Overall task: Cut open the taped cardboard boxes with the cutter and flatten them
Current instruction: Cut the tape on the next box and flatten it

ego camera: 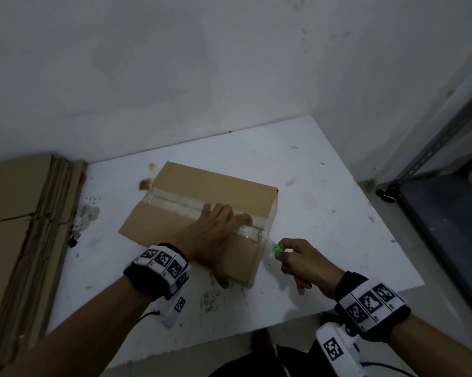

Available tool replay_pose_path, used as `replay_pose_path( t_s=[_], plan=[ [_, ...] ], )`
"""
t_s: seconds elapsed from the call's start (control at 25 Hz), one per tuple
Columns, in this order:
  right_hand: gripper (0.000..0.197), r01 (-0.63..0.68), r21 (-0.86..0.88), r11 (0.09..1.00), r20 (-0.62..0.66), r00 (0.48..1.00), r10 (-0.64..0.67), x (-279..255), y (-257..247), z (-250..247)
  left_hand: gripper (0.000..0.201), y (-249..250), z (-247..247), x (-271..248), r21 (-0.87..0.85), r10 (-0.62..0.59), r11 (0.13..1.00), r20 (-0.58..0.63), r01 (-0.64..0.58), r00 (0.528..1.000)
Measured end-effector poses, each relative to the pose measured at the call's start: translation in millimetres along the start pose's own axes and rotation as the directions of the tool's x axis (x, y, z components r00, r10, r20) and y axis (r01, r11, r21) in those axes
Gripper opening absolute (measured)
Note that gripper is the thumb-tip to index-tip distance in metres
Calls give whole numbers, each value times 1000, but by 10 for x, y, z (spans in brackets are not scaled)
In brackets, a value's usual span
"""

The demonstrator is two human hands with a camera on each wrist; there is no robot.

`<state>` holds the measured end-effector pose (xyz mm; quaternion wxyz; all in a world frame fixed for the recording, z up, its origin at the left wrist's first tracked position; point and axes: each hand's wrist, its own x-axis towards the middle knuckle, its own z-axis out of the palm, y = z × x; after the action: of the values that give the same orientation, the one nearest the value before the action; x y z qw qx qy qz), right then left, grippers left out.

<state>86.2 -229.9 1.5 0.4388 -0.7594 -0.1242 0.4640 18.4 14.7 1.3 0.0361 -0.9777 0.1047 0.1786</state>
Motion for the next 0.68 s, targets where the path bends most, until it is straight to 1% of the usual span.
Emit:
replay_pose_path(
  t_s=[0.12, 0.24, 0.32, 0.36, 0.4, 0.48, 0.52, 0.6, 0.68],
  plan=[
    [17, -5, 23, 1000, -9, 1000, 5, -9, 12, 8, 148, -18, 6, 6, -32, -6, 999, -3, 6, 1000],
    [17, 5, 103, 995, -26, 1000, -3, 62, -38, 109, 148, -21, 8, 16, -55, 2, 998, -29, -4, 1000],
    [18, 12, 126, 992, -34, 999, -7, 107, -89, 138, 147, -37, 24, 15, -68, 6, 998, -43, -9, 999],
    [18, 11, 129, 992, -19, 1000, -8, 109, -101, 134, 147, -52, 22, 19, -79, 8, 997, -50, -12, 999],
    [18, 0, 123, 992, 23, 1000, -3, 85, -105, 137, 145, -73, 13, 25, -97, 4, 995, -72, -11, 997],
    [18, -34, 80, 996, 137, 990, 23, -15, -70, 194, 141, -118, -10, 56, -123, -24, 992, -139, 7, 990],
    [18, -38, 76, 996, 152, 988, 26, -73, -46, 237, 140, -136, -16, 70, -127, -32, 992, -154, 12, 988],
    [17, -20, 107, 994, 97, 995, 9, -109, -5, 244, 139, -146, -8, 86, -136, -24, 991, -161, 2, 987],
    [17, -4, 112, 994, 21, 1000, 1, -45, -28, 144, 139, -160, 50, 70, -144, -17, 990, -150, -5, 989]
  ],
)
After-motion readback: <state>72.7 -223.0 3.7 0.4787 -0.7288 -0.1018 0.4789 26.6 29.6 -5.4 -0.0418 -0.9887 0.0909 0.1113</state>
